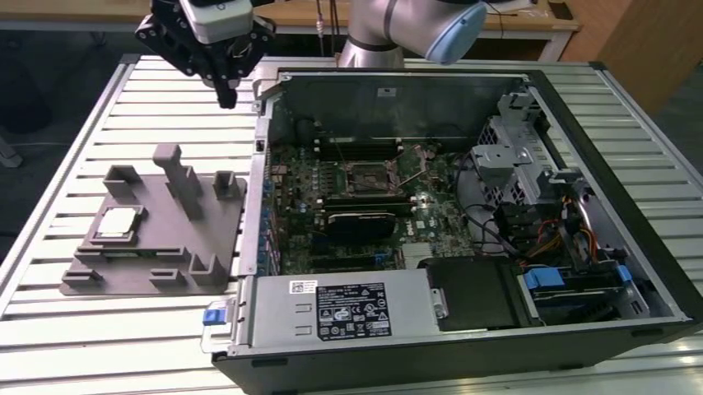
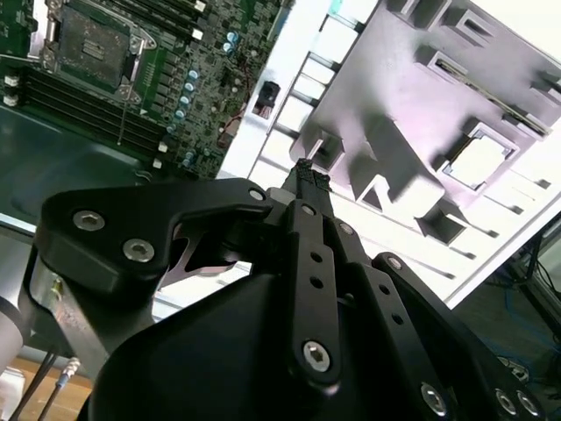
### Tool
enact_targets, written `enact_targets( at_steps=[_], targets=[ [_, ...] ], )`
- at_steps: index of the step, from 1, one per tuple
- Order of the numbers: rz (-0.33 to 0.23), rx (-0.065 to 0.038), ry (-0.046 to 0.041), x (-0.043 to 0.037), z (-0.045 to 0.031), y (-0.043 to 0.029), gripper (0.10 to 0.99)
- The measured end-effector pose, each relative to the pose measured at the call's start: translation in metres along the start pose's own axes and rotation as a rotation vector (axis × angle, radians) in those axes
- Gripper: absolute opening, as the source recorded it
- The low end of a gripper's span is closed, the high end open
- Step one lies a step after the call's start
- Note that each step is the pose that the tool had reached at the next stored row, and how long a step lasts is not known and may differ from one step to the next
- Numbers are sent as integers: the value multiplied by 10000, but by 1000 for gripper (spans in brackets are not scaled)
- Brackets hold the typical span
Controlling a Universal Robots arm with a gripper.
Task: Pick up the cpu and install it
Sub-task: 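Reach for the cpu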
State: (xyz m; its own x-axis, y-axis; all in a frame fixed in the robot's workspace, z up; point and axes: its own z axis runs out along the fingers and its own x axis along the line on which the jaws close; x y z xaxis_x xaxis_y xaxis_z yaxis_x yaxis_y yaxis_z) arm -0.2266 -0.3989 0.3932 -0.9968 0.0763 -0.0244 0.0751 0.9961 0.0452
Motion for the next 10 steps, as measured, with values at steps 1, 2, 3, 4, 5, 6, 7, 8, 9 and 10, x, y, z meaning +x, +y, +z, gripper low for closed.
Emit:
enact_targets(
  at_steps=[1, 2, 3, 4, 5, 6, 7, 8, 9, 10],
  targets=[
    [0, 0, 0, 9, 0, -1, 106],
    [0, -1, 1, 20, -1, -1, 106],
    [0, -1, 1, 30, -1, -2, 106],
    [0, -2, 0, 39, -1, -3, 106],
    [0, -3, 0, 50, -1, -4, 106],
    [0, -4, 1, 60, -2, -5, 106],
    [0, -5, 0, 70, -2, -5, 106],
    [-1, -6, 1, 80, -2, -6, 106],
    [0, -6, 1, 89, -2, -7, 106],
    [0, -8, 0, 99, -2, -7, 106]
  ],
)
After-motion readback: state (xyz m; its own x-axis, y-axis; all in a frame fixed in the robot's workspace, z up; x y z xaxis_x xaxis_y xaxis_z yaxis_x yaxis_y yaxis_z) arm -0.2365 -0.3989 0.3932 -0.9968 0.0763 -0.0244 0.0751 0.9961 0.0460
